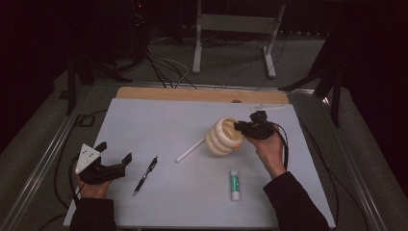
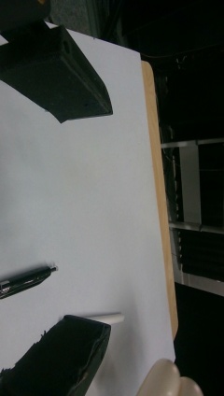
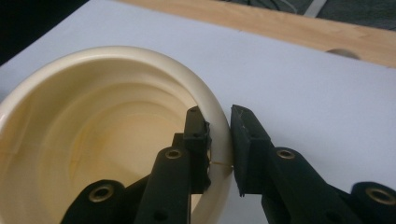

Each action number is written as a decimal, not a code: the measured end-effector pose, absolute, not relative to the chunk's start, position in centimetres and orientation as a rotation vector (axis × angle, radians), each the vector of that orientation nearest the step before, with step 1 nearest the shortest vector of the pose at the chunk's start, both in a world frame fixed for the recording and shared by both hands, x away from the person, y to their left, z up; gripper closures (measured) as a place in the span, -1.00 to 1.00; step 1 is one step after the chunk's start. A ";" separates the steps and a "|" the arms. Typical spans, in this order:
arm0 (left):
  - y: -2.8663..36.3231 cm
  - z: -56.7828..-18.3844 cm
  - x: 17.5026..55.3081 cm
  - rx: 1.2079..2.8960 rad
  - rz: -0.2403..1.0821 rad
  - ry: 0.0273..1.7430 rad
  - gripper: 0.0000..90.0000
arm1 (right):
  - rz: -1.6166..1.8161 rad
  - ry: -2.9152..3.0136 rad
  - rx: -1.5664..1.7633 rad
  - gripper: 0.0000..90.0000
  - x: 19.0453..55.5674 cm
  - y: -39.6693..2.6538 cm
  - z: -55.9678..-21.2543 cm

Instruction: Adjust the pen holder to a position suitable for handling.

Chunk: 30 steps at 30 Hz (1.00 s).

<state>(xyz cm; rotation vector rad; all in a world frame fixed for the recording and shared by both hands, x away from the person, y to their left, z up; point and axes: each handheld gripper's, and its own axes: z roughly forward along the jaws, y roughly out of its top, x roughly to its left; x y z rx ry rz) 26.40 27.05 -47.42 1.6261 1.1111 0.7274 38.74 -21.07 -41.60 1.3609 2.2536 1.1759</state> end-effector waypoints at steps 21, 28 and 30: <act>27.0 -47.4 26.4 1.626 0.724 1.109 -0.99 | 1.056 2.413 1.262 0.69 36.7 -16.3 -45.0; 27.0 -47.4 26.4 1.624 0.725 1.109 -0.99 | 1.095 2.413 1.263 0.64 36.7 -15.9 -45.0; 27.0 -47.4 26.4 1.625 0.725 1.108 -0.99 | 1.117 2.411 1.275 0.62 36.8 -15.8 -45.1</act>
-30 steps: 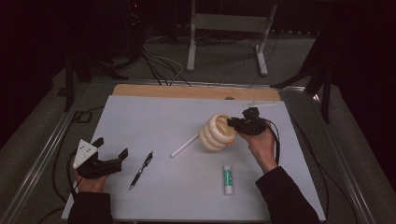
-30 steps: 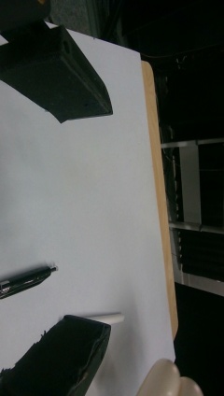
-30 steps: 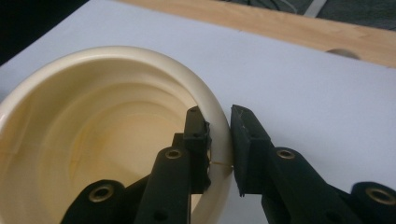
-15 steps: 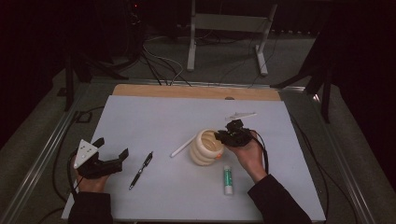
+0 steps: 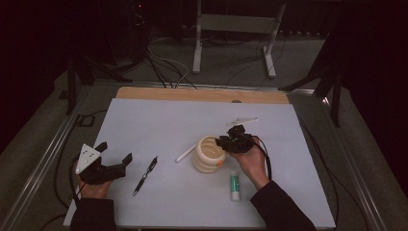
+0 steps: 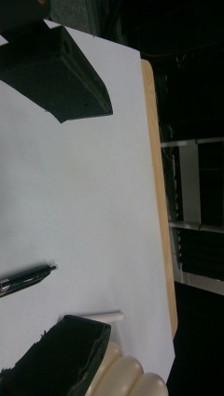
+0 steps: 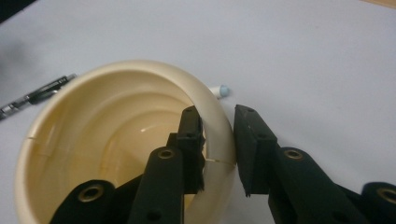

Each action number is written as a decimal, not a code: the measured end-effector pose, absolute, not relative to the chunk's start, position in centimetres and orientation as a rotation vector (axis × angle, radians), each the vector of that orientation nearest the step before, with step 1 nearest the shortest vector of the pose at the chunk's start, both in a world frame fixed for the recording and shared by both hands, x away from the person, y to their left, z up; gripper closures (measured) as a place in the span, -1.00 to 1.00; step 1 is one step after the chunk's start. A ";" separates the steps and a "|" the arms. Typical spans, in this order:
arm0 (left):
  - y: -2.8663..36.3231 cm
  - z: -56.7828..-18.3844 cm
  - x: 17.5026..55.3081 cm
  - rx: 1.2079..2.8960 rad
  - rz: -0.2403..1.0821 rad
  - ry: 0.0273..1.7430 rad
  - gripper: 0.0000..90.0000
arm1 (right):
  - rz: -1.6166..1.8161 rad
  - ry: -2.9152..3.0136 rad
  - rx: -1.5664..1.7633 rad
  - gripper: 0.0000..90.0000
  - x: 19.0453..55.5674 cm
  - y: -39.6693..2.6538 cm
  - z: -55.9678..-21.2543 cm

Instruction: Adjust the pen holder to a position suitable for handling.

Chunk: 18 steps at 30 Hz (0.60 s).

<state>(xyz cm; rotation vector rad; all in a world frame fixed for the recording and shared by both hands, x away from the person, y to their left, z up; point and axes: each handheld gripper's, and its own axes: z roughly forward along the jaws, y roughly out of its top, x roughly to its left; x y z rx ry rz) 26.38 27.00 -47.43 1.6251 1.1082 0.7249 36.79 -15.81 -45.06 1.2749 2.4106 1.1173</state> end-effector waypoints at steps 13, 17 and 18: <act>27.1 -47.4 26.4 1.627 0.725 1.110 -0.99 | 1.308 2.289 1.253 -0.21 36.7 -16.0 -44.7; 27.0 -47.4 26.3 1.637 0.733 1.108 -0.99 | 1.356 2.187 1.244 -0.77 36.3 -16.6 -43.9; 27.0 -47.4 26.3 1.637 0.733 1.108 -0.99 | 1.356 2.187 1.244 -0.77 36.3 -16.6 -43.9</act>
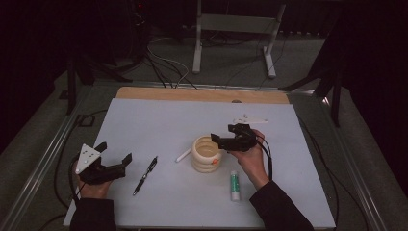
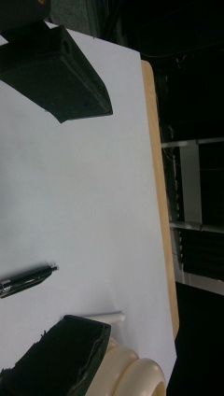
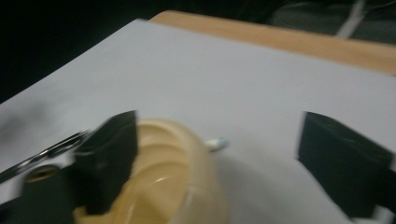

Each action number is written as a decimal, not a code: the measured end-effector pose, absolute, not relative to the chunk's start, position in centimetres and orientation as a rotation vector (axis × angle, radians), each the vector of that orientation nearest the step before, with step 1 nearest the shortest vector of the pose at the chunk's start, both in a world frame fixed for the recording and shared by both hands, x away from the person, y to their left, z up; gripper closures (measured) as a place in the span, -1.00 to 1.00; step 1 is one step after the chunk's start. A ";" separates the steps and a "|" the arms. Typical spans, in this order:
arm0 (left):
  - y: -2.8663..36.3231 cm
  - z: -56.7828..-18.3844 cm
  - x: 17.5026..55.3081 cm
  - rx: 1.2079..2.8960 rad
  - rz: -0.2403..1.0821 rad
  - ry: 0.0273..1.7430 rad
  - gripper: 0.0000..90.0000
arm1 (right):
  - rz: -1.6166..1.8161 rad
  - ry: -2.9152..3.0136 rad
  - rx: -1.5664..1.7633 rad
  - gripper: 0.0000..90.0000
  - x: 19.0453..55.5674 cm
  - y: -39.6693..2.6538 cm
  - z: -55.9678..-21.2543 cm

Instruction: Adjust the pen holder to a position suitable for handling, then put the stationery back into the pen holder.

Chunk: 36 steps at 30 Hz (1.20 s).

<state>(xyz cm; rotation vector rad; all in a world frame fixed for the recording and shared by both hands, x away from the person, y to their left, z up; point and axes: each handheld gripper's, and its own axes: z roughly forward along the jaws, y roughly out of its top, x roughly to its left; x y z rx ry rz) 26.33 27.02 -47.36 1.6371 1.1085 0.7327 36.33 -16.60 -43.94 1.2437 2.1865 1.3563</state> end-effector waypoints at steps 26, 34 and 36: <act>26.7 -47.3 26.4 1.667 0.753 1.104 -0.96 | 1.318 2.079 1.188 -1.00 33.6 -20.4 -42.5; 26.7 -47.4 26.4 1.652 0.759 1.111 -0.99 | 1.291 2.070 1.197 -1.00 32.2 -21.4 -42.4; 26.6 -47.4 26.3 1.652 0.762 1.111 -0.99 | 1.274 2.092 1.221 -1.00 31.9 -21.5 -42.6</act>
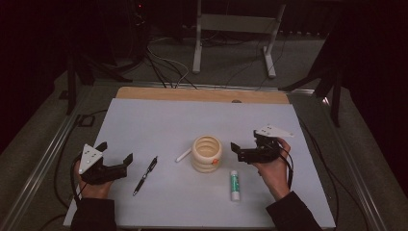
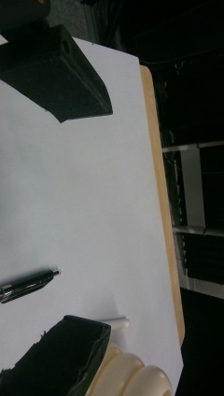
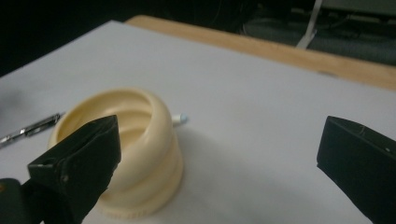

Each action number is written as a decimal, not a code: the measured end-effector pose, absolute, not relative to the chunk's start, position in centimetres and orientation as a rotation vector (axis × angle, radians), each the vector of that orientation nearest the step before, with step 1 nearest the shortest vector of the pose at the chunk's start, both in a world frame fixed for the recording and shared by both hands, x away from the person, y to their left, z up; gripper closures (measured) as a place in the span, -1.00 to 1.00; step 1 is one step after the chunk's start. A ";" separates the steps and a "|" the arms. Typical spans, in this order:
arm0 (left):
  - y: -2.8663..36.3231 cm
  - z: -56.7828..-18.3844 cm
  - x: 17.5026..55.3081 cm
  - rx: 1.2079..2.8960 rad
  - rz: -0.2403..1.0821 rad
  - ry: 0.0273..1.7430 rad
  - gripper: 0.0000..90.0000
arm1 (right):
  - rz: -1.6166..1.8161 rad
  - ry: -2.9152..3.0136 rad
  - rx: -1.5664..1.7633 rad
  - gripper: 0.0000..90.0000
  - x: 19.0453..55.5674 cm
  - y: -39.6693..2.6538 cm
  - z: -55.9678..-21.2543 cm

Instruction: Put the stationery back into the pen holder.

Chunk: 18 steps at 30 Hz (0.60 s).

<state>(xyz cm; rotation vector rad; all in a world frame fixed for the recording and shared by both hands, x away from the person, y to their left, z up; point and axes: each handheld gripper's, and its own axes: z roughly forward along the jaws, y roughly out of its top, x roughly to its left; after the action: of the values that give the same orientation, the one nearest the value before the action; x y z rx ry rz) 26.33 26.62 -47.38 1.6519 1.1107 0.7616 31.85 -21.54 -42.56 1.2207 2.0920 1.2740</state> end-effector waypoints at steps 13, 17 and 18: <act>26.7 -47.5 26.3 1.645 0.760 1.121 -0.99 | 1.159 2.199 1.316 -1.00 29.4 -22.0 -44.6; 26.7 -47.5 26.3 1.645 0.759 1.120 -0.99 | 1.137 2.229 1.332 -1.00 28.8 -21.9 -45.3; 26.7 -47.5 26.2 1.645 0.759 1.121 -0.99 | 1.126 2.242 1.332 -1.00 28.6 -21.8 -45.6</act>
<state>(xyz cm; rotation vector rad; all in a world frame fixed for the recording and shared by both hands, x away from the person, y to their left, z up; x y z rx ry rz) 26.25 26.73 -47.45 1.6453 1.1209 0.7588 28.64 -21.83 -45.56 1.3325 2.2423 1.1259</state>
